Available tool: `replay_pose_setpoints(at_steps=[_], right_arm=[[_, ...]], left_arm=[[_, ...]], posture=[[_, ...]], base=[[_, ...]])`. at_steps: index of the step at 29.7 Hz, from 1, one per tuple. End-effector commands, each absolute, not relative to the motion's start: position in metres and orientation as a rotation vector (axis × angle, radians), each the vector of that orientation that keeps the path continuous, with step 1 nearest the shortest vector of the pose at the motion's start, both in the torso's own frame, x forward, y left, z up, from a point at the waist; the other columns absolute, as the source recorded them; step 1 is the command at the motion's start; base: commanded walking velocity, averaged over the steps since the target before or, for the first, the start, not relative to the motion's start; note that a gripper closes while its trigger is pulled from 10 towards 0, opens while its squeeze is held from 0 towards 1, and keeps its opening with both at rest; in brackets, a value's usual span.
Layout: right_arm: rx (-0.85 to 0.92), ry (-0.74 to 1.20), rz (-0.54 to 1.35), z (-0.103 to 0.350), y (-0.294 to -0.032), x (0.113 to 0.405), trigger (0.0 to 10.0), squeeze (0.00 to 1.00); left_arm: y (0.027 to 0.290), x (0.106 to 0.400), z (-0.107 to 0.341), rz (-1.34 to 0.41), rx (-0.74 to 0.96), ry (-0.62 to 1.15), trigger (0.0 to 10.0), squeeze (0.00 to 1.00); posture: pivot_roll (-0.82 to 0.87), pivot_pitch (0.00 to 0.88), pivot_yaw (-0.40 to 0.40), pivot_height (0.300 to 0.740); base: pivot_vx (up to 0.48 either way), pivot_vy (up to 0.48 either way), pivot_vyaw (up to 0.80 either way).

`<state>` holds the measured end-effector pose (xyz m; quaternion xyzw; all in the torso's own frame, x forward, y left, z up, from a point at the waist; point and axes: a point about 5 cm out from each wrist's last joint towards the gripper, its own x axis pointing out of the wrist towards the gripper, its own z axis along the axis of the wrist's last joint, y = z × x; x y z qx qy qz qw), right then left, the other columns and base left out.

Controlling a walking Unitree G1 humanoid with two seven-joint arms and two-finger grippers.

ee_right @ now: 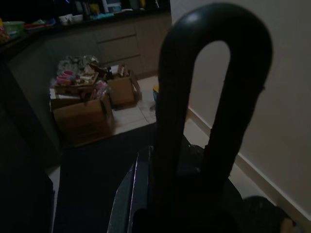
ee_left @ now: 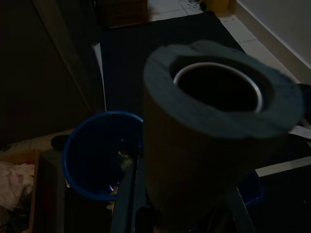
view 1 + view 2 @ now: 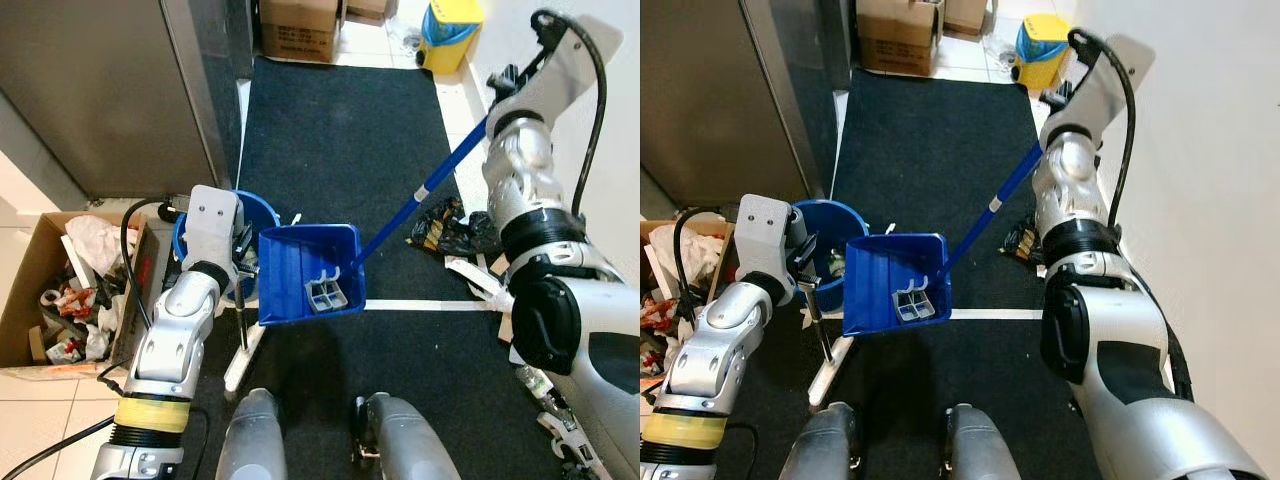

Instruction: Sweep floor

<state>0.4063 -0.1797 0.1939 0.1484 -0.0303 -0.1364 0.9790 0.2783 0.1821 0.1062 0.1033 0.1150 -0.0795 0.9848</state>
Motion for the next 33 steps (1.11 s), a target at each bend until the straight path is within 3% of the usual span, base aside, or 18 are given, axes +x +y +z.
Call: replay_pose_setpoints(at_steps=[1, 4, 12, 27, 33], right_arm=[[0.293, 0.019, -0.259, 0.172, -0.175, 0.402, 10.0, 0.0], [0.397, -0.098, -0.254, 0.199, -0.185, 0.407, 10.0, 0.0], [0.458, -0.289, -0.314, 0.26, -0.22, 0.41, 10.0, 0.0], [0.329, -0.302, -0.434, 0.258, -0.257, 0.401, 10.0, 0.0], [0.28, -0.207, -0.396, 0.236, -0.247, 0.404, 10.0, 0.0]], left_arm=[[0.177, 0.278, 0.108, -0.179, 0.218, 0.219, 10.0, 0.0], [0.178, 0.275, 0.105, -0.179, 0.218, 0.228, 10.0, 0.0], [0.175, 0.276, 0.103, -0.189, 0.217, 0.237, 10.0, 0.0], [0.174, 0.275, 0.1, -0.196, 0.219, 0.248, 10.0, 0.0], [0.173, 0.275, 0.099, -0.198, 0.219, 0.251, 10.0, 0.0]], posture=[[0.14, 0.057, -0.077, 0.74], [0.13, 0.06, -0.077, 0.74], [0.12, 0.057, -0.074, 0.74], [0.12, 0.058, -0.073, 0.74], [0.11, 0.058, -0.071, 0.74]], base=[[0.0, 0.0, 0.0], [0.0, 0.0, 0.0], [0.0, 0.0, 0.0], [0.0, 0.0, 0.0], [0.0, 0.0, 0.0]])
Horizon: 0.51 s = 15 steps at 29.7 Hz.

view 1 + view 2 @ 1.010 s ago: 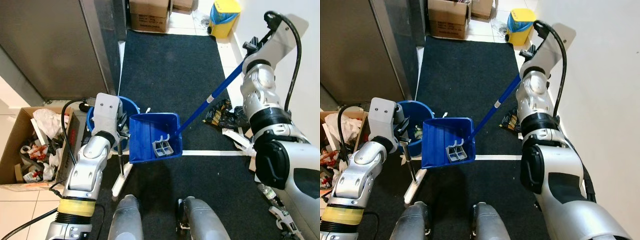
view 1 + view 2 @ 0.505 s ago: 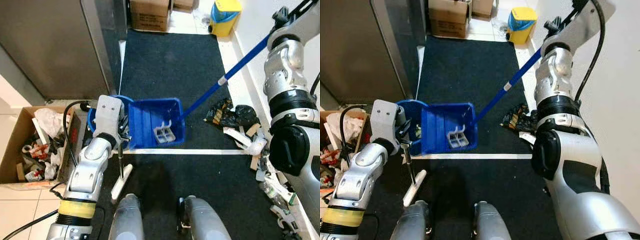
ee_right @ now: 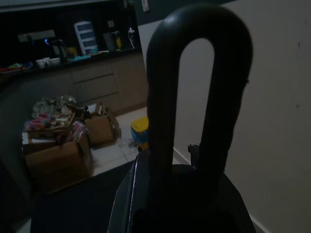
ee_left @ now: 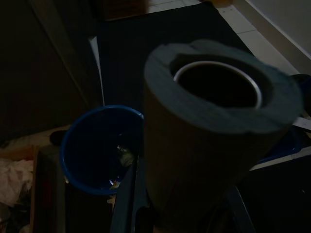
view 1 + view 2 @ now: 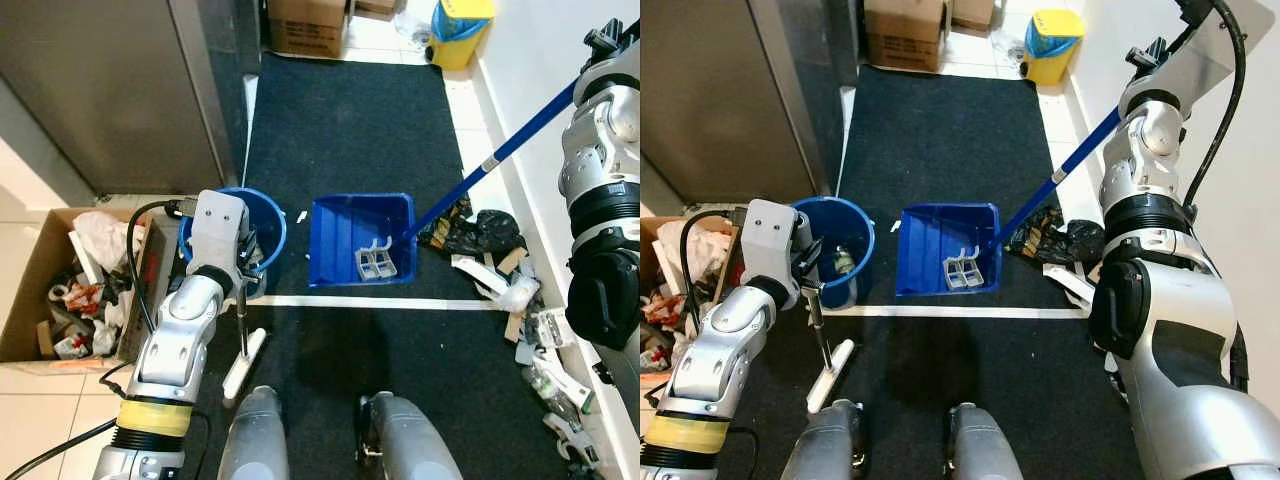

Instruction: Sweep floor

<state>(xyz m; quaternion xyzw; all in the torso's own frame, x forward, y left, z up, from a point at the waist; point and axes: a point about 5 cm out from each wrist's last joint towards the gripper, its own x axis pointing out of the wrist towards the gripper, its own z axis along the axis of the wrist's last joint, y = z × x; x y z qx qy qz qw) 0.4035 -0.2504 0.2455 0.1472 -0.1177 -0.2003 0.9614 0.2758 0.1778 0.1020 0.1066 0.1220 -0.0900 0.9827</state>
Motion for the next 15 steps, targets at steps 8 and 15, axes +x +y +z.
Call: replay_pose_setpoints(at_steps=[8, 15], right_arm=[[0.141, -0.011, -0.329, 0.166, -0.215, 0.394, 10.0, 0.0], [0.056, 0.045, -0.234, 0.132, -0.188, 0.384, 10.0, 0.0]], left_arm=[[0.172, 0.274, 0.099, -0.196, 0.22, 0.251, 10.0, 0.0], [0.175, 0.272, 0.098, -0.19, 0.221, 0.255, 10.0, 0.0]], posture=[[0.12, 0.062, -0.076, 0.74], [0.12, 0.068, -0.073, 0.74]], base=[[0.0, 0.0, 0.0], [0.0, 0.0, 0.0]])
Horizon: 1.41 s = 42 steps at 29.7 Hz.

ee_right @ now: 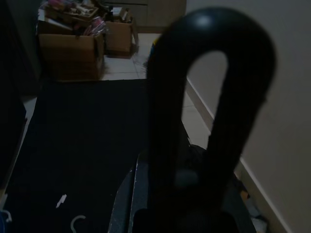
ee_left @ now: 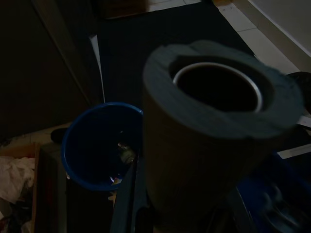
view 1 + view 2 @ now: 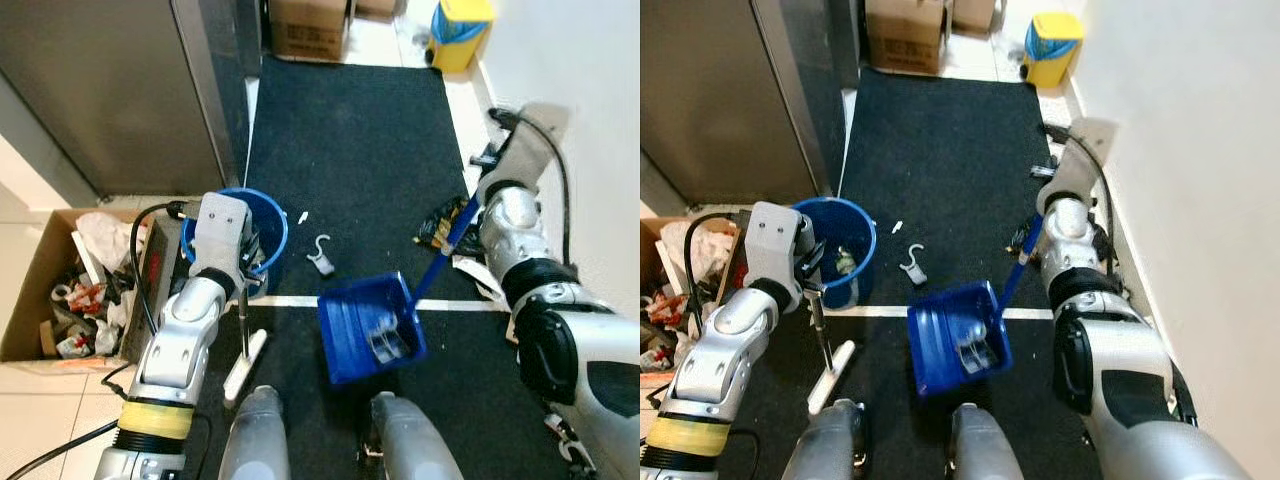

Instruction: Sweep floor

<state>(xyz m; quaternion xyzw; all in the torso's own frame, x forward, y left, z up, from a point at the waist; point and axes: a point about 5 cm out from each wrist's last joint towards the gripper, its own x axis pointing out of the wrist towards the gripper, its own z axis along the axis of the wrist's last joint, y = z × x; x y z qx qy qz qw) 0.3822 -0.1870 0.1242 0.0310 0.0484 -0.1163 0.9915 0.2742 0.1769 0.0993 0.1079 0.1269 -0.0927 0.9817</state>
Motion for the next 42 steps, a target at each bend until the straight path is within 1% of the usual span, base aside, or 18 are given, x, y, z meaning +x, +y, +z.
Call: replay_pose_setpoints(at_steps=[1, 9, 11, 12, 14, 16, 17, 18, 20, 24, 29, 36, 38, 40, 42], right_arm=[[0.053, 0.053, -0.229, 0.128, -0.186, 0.383, 10.0, 0.0], [0.048, 0.109, -0.215, 0.112, -0.172, 0.377, 10.0, 0.0], [0.006, 0.15, -0.182, 0.103, -0.163, 0.374, 10.0, 0.0], [0.006, 0.15, -0.182, 0.103, -0.163, 0.374, 10.0, 0.0], [-0.078, 0.182, -0.15, 0.097, -0.153, 0.372, 10.0, 0.0], [-0.096, 0.194, -0.14, 0.096, -0.151, 0.372, 10.0, 0.0], [-0.147, 0.276, -0.13, 0.085, -0.147, 0.368, 10.0, 0.0], [-0.165, 0.359, -0.104, 0.073, -0.144, 0.363, 10.0, 0.0], [-0.189, 0.465, -0.08, 0.056, -0.141, 0.354, 10.0, 0.0], [-0.176, 0.534, -0.022, 0.038, -0.13, 0.341, 10.0, 0.0], [-0.126, 0.537, -0.049, 0.04, -0.13, 0.342, 10.0, 0.0], [-0.076, 0.498, -0.076, 0.057, -0.136, 0.354, 10.0, 0.0], [-0.087, 0.481, -0.068, 0.063, -0.137, 0.359, 10.0, 0.0], [-0.143, 0.457, -0.024, 0.075, -0.143, 0.367, 10.0, 0.0], [-0.138, 0.461, -0.012, 0.077, -0.146, 0.368, 10.0, 0.0]], left_arm=[[0.175, 0.273, 0.099, -0.192, 0.221, 0.254, 10.0, 0.0], [0.173, 0.274, 0.1, -0.2, 0.218, 0.252, 10.0, 0.0], [0.174, 0.272, 0.099, -0.198, 0.218, 0.256, 10.0, 0.0], [0.174, 0.272, 0.099, -0.198, 0.218, 0.256, 10.0, 0.0], [0.173, 0.271, 0.099, -0.195, 0.217, 0.258, 10.0, 0.0], [0.173, 0.271, 0.099, -0.194, 0.217, 0.258, 10.0, 0.0], [0.172, 0.27, 0.098, -0.192, 0.214, 0.259, 10.0, 0.0], [0.172, 0.27, 0.097, -0.191, 0.212, 0.26, 10.0, 0.0], [0.171, 0.269, 0.097, -0.187, 0.208, 0.26, 10.0, 0.0], [0.172, 0.265, 0.095, -0.168, 0.199, 0.262, 10.0, 0.0], [0.173, 0.265, 0.094, -0.166, 0.2, 0.266, 10.0, 0.0], [0.17, 0.268, 0.096, -0.174, 0.201, 0.259, 10.0, 0.0], [0.17, 0.269, 0.096, -0.177, 0.202, 0.259, 10.0, 0.0], [0.17, 0.269, 0.096, -0.181, 0.203, 0.259, 10.0, 0.0], [0.169, 0.27, 0.096, -0.181, 0.203, 0.26, 10.0, 0.0]], posture=[[0.12, 0.068, -0.071, 0.74], [0.13, 0.07, -0.07, 0.74], [0.13, 0.073, -0.073, 0.74], [0.13, 0.073, -0.073, 0.74], [0.14, 0.08, -0.084, 0.74], [0.14, 0.082, -0.087, 0.74], [0.14, 0.084, -0.094, 0.74], [0.14, 0.083, -0.098, 0.74], [0.14, 0.083, -0.107, 0.74], [0.15, 0.085, -0.12, 0.74], [0.14, 0.084, -0.121, 0.74], [0.13, 0.077, -0.111, 0.74], [0.13, 0.076, -0.108, 0.74], [0.13, 0.075, -0.107, 0.74], [0.12, 0.075, -0.107, 0.74]], base=[[0.0, 0.0, 0.0], [0.0, 0.0, 0.0], [0.0, 0.0, 0.0], [0.0, 0.0, 0.0], [0.0, 0.0, 0.0], [0.0, 0.0, 0.0], [0.0, 0.0, 0.0], [0.0, 0.0, 0.0], [0.0, 0.0, 0.0], [0.0, 0.0, 0.0], [0.0, 0.0, 0.0], [0.0, 0.0, 0.0], [0.0, 0.0, 0.0], [0.0, 0.0, 0.0], [0.0, 0.0, 0.0]])
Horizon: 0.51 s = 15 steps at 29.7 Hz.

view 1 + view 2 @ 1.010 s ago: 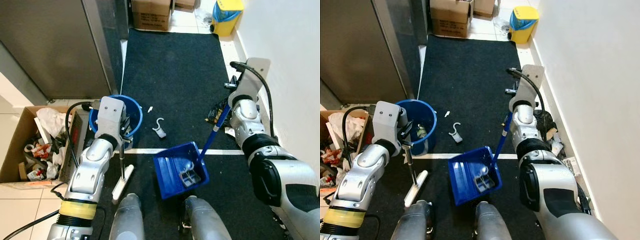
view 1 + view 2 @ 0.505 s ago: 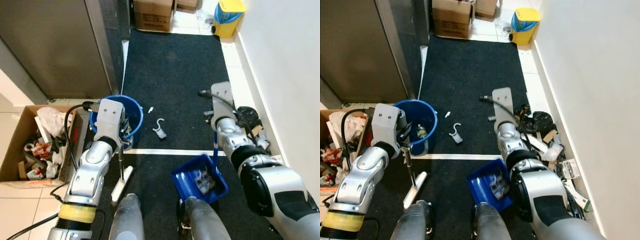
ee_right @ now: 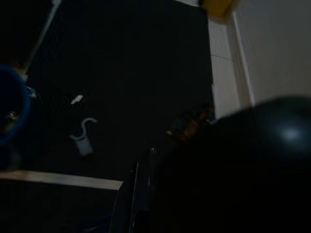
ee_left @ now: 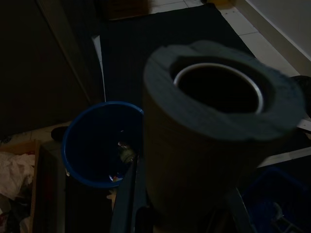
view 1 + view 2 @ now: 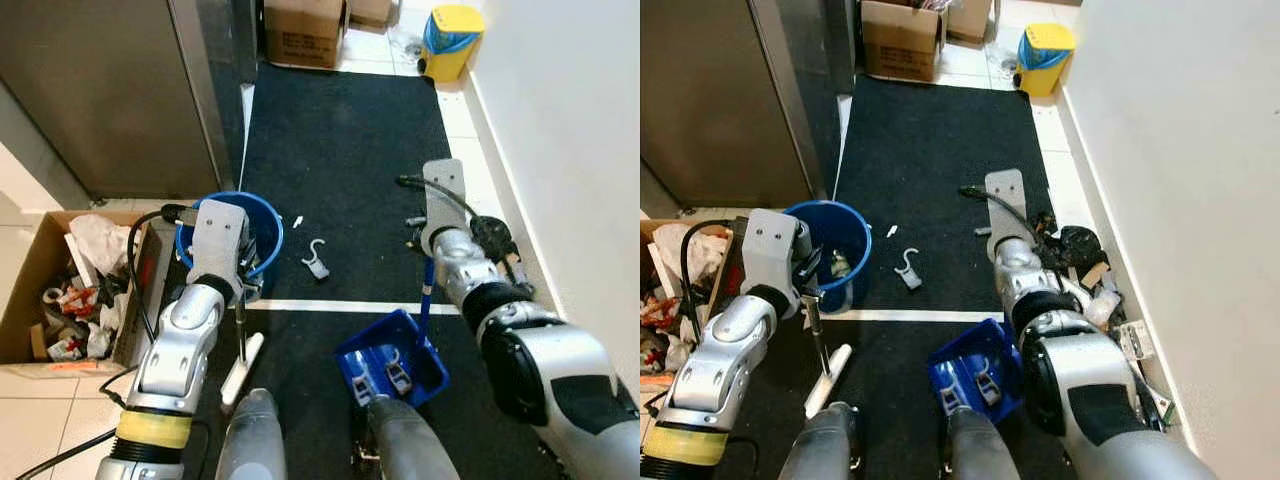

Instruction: Sweep floor

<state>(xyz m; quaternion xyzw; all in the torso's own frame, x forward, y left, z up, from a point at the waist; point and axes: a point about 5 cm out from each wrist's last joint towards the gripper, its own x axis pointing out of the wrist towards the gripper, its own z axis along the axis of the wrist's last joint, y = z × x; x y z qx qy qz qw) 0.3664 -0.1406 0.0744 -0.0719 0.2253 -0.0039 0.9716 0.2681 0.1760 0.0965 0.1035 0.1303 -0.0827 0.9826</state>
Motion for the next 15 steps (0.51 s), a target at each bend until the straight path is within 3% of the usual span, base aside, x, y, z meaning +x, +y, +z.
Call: replay_pose_setpoints(at_steps=[1, 8, 15], right_arm=[[-0.105, 0.471, -0.017, 0.079, -0.15, 0.37, 10.0, 0.0], [0.116, 0.447, -0.115, 0.094, -0.163, 0.378, 10.0, 0.0], [0.242, 0.389, -0.181, 0.084, -0.147, 0.371, 10.0, 0.0]], left_arm=[[0.169, 0.27, 0.096, -0.182, 0.203, 0.261, 10.0, 0.0], [0.168, 0.27, 0.096, -0.186, 0.203, 0.26, 10.0, 0.0], [0.169, 0.271, 0.097, -0.189, 0.207, 0.259, 10.0, 0.0]], posture=[[0.12, 0.075, -0.106, 0.74], [0.12, 0.076, -0.102, 0.74], [0.13, 0.077, -0.094, 0.74]], base=[[0.0, 0.0, 0.0], [0.0, 0.0, 0.0], [0.0, 0.0, 0.0]])
